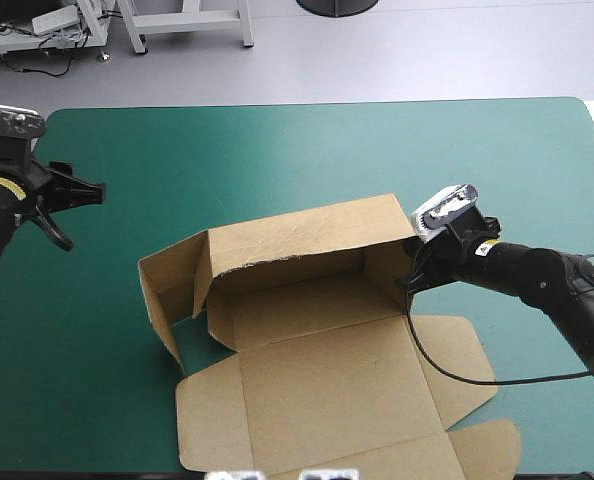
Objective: Fold the box
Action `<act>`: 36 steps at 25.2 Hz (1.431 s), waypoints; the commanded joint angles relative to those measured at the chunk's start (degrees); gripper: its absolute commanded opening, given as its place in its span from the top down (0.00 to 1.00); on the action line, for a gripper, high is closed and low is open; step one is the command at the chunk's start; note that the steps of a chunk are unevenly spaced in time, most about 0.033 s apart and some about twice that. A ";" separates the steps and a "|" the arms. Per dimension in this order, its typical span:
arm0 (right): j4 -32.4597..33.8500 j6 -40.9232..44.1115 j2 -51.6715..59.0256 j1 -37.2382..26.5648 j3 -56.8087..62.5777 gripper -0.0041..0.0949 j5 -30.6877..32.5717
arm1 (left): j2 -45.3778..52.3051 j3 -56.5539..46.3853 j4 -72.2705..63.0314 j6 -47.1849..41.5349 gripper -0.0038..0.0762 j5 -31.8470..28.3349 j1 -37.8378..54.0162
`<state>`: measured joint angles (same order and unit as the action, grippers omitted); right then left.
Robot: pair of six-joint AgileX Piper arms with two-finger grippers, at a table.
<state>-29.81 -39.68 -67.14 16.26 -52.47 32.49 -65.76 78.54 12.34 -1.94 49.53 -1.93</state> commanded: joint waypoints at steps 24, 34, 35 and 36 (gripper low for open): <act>15.61 14.10 -39.29 -0.21 -57.09 0.98 39.10 | -2.75 1.82 -6.95 8.84 0.54 -7.37 7.96; 11.52 12.89 -48.17 -0.21 -61.66 0.94 39.10 | -2.75 1.82 -7.82 7.97 0.54 -6.92 7.96; 11.64 13.07 -48.17 -0.21 -62.63 0.89 39.10 | -2.75 1.82 -8.08 7.97 0.54 -6.92 7.96; 11.64 13.07 -48.17 -0.21 -63.76 0.82 39.10 | -2.75 1.82 -8.32 8.18 0.54 -6.92 7.96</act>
<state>-21.23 -24.74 -117.24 16.19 -113.83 64.05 -69.82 78.54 4.63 6.72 45.96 5.90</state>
